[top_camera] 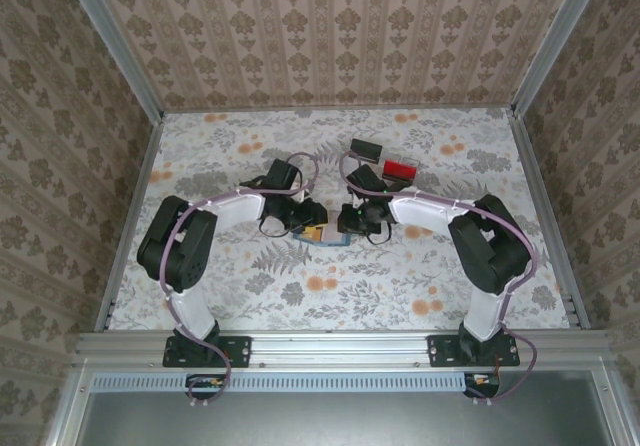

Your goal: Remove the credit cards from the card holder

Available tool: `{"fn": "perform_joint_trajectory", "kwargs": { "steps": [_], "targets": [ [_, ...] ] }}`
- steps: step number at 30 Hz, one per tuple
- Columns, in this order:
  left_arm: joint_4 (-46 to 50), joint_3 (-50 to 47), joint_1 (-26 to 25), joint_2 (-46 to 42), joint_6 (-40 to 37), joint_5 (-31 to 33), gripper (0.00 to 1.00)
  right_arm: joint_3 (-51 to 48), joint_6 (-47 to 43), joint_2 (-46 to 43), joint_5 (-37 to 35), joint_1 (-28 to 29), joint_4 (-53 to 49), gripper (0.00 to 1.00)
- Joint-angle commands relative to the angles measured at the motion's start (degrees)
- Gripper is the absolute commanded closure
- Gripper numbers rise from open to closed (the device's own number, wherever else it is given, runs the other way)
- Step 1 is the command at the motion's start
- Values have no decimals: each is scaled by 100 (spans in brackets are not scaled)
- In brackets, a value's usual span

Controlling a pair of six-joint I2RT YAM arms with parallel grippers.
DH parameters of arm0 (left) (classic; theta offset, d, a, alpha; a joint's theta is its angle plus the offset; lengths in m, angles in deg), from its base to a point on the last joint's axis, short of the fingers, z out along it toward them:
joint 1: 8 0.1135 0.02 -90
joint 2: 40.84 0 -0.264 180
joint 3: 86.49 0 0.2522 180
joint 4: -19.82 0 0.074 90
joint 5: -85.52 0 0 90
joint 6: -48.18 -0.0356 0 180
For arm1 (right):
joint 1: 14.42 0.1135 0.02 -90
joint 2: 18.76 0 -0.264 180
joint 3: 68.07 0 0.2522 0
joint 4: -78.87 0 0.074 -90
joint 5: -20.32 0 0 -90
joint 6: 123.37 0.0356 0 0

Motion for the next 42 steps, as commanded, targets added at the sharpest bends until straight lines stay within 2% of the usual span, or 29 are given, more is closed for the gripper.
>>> {"fn": "perform_joint_trajectory", "kwargs": {
  "steps": [1,13,17,23,35,42],
  "targets": [
    [66,115,-42,121,39,26,68,259,-61,195,173,-32,-34,75],
    [18,-44,134,53,-33,36,68,475,-226,507,-180,-58,-464,76],
    [174,10,160,-19,-126,113,68,538,-212,188,77,-67,-438,76],
    [135,-14,160,108,-107,117,68,592,-188,-137,19,-67,-517,76],
    [367,36,160,143,-94,318,71,771,119,411,256,-39,-545,81],
    [319,27,173,231,-60,260,71,830,168,626,71,-75,-684,81]
  ]
}}
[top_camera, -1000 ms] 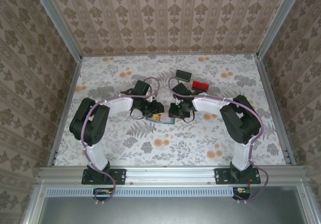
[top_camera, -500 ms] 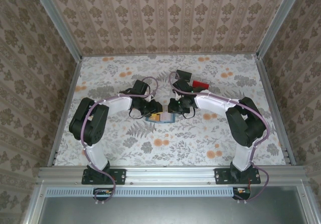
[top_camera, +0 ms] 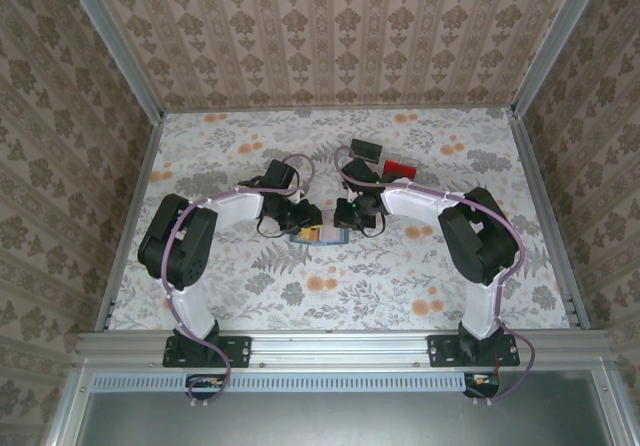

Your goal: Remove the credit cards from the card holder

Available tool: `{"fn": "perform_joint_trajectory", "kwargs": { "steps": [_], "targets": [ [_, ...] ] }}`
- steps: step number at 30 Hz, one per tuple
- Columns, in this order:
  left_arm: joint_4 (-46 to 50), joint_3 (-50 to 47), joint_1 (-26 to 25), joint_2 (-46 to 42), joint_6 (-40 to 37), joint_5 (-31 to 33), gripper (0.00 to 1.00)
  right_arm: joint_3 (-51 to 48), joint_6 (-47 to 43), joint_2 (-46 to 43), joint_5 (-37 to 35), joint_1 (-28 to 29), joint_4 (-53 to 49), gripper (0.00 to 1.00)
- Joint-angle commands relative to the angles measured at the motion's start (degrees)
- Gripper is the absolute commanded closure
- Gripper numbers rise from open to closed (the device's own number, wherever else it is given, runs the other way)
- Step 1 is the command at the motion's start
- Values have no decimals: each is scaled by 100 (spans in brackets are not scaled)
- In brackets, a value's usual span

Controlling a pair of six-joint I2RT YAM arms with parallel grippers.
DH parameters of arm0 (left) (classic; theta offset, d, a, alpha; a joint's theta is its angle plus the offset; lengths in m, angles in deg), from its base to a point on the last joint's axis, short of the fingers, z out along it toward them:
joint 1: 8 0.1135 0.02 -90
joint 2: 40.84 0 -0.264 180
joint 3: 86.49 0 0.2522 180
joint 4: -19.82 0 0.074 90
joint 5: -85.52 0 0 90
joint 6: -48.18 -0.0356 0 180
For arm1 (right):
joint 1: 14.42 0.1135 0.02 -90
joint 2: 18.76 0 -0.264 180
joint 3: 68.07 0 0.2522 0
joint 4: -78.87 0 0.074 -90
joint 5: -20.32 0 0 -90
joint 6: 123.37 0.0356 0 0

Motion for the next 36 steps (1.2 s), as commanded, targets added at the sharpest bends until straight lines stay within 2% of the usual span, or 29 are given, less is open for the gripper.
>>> {"fn": "perform_joint_trajectory", "kwargs": {
  "steps": [1,13,22,30,36],
  "targets": [
    [94,6,44,144,-34,1,71,165,86,162,-48,-40,-258,81],
    [-402,-216,169,311,120,-440,70,196,24,518,306,-96,-134,81],
    [-352,-156,163,408,147,-442,70,209,-124,653,347,-91,-180,81],
    [-325,-146,163,390,143,-442,69,250,-264,781,191,-31,-328,75],
    [-377,-102,161,399,132,-739,69,288,-297,899,75,10,-404,73]
  ]
}}
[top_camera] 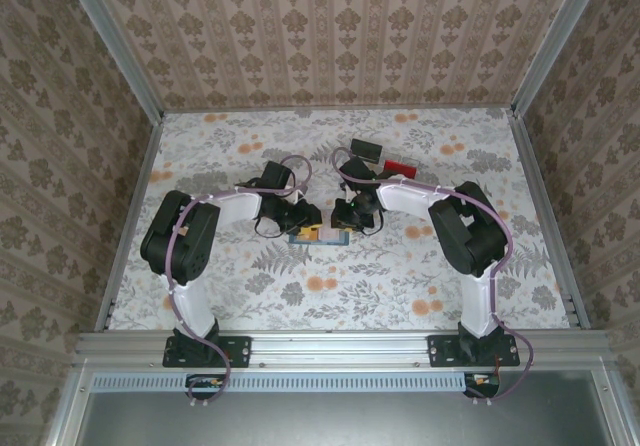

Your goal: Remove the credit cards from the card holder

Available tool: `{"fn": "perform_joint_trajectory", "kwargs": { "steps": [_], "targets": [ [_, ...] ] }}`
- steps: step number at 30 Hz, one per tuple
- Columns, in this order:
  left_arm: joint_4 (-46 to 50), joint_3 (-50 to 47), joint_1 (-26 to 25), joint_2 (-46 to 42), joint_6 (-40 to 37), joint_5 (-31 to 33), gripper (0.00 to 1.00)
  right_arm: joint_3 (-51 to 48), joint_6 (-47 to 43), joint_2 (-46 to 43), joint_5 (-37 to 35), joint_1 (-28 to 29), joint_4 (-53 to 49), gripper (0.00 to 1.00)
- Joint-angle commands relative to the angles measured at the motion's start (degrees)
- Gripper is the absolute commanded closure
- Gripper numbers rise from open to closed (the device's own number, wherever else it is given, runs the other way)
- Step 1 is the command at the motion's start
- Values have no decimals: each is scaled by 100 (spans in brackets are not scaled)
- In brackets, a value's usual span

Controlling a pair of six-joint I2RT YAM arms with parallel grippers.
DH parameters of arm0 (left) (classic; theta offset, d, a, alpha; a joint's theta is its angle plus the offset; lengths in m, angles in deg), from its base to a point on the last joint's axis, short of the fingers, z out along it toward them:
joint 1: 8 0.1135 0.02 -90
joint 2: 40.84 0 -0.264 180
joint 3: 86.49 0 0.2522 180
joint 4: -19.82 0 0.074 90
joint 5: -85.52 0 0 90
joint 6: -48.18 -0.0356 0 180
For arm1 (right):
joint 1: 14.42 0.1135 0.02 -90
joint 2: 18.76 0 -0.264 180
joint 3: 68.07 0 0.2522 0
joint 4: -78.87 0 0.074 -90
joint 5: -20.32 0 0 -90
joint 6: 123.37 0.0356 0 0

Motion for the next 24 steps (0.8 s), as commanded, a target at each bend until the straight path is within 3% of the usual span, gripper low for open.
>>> {"fn": "perform_joint_trajectory", "kwargs": {
  "steps": [1,11,20,24],
  "targets": [
    [19,28,-12,199,53,-209,69,-38,-100,426,-248,88,-256,73],
    [10,134,-28,256,48,-263,71,-74,-100,482,-317,123,-273,75],
    [1042,199,6,-57,-440,828,71,-103,-109,447,-485,124,-335,77],
    [574,188,-59,-301,-471,298,70,-100,-109,462,-482,124,-323,77]
  ]
}}
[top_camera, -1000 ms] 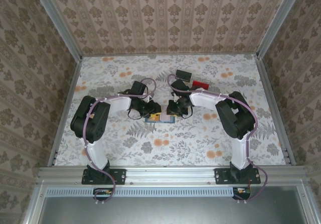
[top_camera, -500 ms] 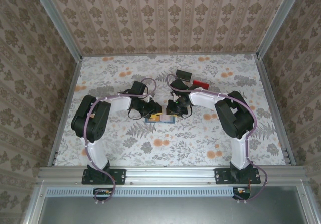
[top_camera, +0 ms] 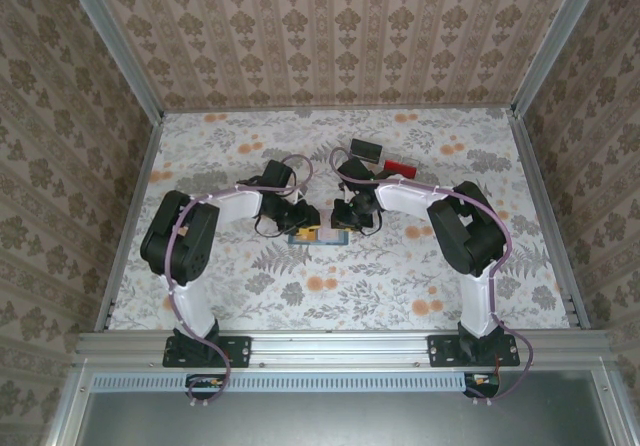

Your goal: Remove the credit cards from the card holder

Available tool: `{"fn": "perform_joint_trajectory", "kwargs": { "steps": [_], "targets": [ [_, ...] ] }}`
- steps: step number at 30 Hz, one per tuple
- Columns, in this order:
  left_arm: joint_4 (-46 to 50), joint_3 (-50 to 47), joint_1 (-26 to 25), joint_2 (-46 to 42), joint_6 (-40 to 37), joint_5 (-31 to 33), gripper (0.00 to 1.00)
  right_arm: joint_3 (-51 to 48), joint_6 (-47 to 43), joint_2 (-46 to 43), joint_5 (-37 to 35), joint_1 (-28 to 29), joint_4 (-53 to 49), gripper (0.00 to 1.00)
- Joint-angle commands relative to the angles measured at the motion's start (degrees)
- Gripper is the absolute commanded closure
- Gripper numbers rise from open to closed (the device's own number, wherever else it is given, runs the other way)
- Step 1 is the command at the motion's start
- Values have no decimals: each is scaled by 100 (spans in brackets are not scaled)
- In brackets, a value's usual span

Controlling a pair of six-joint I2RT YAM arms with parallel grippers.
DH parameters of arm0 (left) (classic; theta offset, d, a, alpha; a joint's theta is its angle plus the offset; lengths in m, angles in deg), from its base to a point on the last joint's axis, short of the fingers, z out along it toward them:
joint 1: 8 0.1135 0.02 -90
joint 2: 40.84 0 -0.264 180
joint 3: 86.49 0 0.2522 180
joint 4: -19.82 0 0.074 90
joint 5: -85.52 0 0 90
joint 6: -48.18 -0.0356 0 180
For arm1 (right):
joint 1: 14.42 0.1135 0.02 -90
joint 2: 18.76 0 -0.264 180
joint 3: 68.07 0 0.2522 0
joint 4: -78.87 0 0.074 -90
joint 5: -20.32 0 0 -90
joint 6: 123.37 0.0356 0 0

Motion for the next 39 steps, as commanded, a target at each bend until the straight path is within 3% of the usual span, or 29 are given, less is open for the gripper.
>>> {"fn": "perform_joint_trajectory", "kwargs": {
  "steps": [1,20,30,39],
  "targets": [
    [34,59,-76,-302,-204,-81,70,-149,-51,432,-377,76,-288,77],
    [99,230,-170,115,87,253,79,-258,-33,422,-390,75,-231,79],
    [165,198,-170,187,142,471,75,-271,-35,410,-393,80,-235,80],
    [-294,151,-170,373,225,-167,74,-286,-85,416,-318,80,-185,82]
  ]
}}
